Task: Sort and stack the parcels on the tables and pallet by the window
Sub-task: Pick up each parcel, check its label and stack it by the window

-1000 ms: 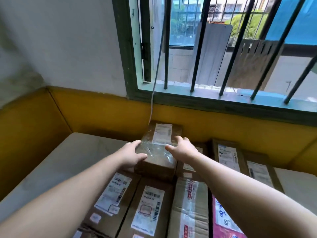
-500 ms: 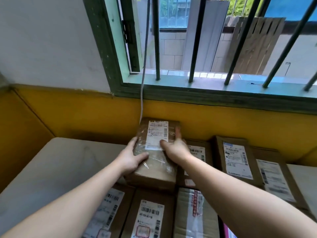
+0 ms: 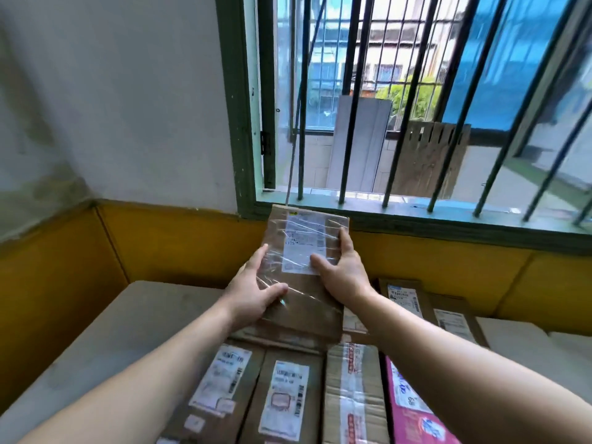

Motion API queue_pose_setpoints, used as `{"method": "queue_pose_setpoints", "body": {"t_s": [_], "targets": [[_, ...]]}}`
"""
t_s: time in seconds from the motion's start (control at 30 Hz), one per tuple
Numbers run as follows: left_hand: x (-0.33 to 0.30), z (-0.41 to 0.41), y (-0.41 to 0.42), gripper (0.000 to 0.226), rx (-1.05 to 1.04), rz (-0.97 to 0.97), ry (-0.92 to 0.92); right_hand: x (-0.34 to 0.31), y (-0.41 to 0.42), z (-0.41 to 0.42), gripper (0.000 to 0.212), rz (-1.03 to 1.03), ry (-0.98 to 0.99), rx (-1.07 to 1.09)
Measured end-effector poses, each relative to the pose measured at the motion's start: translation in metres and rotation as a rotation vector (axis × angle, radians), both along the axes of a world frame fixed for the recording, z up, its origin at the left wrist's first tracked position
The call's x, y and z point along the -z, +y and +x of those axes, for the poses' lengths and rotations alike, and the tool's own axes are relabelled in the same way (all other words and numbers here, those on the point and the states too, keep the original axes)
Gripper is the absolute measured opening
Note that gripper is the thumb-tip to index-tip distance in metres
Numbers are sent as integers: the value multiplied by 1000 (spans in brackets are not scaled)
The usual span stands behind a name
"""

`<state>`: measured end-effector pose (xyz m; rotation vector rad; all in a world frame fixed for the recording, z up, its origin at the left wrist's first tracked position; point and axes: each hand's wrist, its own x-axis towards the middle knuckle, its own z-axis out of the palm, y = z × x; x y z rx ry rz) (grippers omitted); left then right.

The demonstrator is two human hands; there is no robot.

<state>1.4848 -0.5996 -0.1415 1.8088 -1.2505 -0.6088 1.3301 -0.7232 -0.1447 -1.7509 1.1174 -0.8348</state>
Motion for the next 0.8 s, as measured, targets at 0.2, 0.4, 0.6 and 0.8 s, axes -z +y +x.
{"method": "queue_pose_setpoints", "body": {"t_s": [0.2,0.4,0.6,0.8], "targets": [[-46,-48,84,82,90,-191,-18,-54,95,-55,90,-114,-106,79],[-71,-110,138,84,213,-267,12,-86,168,-130,84,-203,-77,199],[-91,-195,152,76,400,-402,118,-115,216,-229,80,-311,-85,355],[-98,-329,149,79,540,-489,144,-135,258,-367,83,-420,-15,578]]}}
